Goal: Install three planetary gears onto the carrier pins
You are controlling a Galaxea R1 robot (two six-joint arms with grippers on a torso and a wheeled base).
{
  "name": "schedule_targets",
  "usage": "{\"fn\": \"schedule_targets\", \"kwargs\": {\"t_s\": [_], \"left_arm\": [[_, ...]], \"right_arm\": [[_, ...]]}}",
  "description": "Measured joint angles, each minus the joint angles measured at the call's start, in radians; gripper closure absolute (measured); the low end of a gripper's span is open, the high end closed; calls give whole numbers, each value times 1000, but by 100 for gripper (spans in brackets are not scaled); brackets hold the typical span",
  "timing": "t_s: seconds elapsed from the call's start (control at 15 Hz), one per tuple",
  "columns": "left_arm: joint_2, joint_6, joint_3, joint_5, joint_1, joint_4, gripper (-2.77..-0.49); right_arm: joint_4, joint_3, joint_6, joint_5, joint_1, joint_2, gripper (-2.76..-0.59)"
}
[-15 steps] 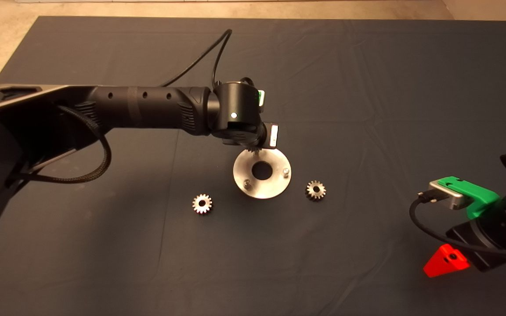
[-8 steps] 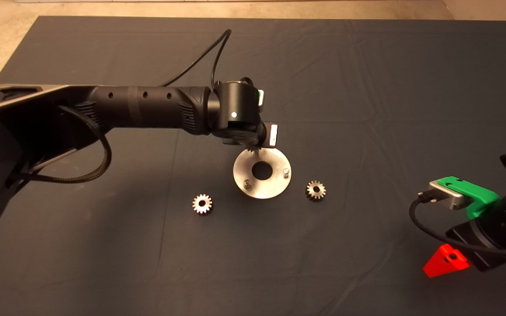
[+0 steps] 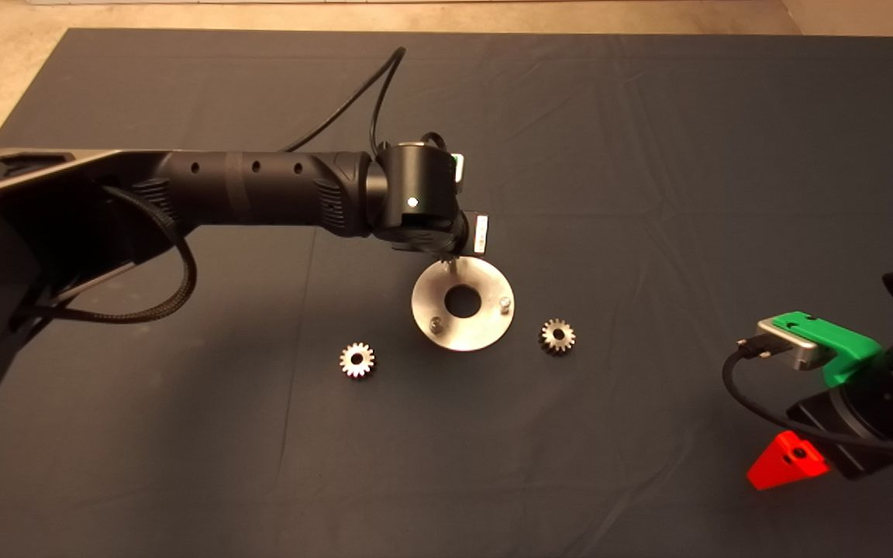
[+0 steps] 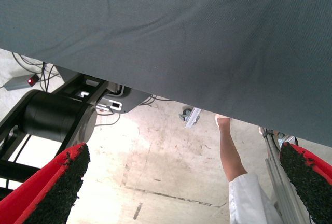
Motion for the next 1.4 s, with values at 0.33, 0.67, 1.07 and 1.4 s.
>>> {"fn": "schedule_targets", "kwargs": {"t_s": [0.33,0.67,1.07,1.4], "left_arm": [[2,-11,0,0,0,14,-88],[3,-11,0,0,0,26,-88],[3,-12,0,0,0,27,-88],[3,-30,9,0,23,49,-88]], "right_arm": [[0,0,0,0,0,0,-273],[0,0,0,0,0,0,-273],[0,0,0,0,0,0,-273],[0,0,0,0,0,0,-273]]}}
